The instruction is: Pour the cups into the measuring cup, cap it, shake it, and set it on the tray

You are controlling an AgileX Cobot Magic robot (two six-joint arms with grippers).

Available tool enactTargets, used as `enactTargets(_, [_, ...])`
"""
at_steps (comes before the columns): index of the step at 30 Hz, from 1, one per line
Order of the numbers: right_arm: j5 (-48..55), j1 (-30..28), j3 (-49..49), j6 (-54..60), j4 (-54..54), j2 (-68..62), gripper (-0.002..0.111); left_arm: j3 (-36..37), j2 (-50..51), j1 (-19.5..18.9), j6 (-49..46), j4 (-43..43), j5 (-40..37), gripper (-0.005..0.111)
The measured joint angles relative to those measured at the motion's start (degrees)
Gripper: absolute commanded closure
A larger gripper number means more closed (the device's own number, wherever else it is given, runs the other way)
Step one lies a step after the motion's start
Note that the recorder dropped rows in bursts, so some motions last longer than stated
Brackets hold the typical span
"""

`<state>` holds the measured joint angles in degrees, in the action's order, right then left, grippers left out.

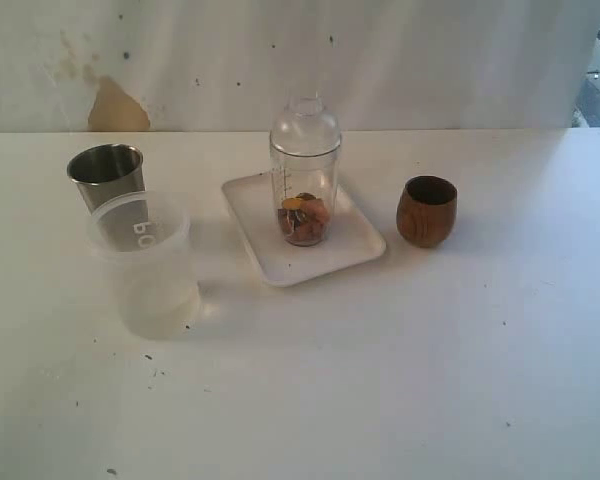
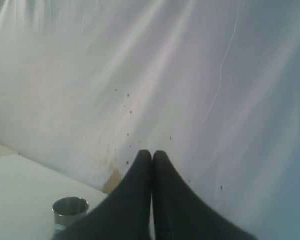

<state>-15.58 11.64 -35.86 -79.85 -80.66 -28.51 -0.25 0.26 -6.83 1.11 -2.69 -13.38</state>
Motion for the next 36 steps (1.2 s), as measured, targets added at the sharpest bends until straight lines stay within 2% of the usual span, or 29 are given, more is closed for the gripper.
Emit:
enactTargets(10, [-0.12,0.00,0.29,0.00,0.00,8.86,0.108,0.00,0.00,0.00,0.00,0.00,0.00,0.107])
enactTargets(26, [-1.62,0.00,0.78,0.00,0.74,10.23,0.108,0.00,0.00,0.00,0.00,0.00,0.00,0.107])
enactTargets(29, [-1.31,0.00,2.47,0.96,5.85,10.97,0.108,0.00,0.00,0.00,0.00,0.00,0.00,0.107])
enactTargets(32, [0.76,0.00,5.15,4.34,17.43,12.27,0.108,0.00,0.00,0.00,0.00,0.00,0.00,0.107])
enactTargets(36, [1.51,0.00,8.39,19.41,37.30,13.76,0.108,0.00,0.00,0.00,0.00,0.00,0.00,0.107])
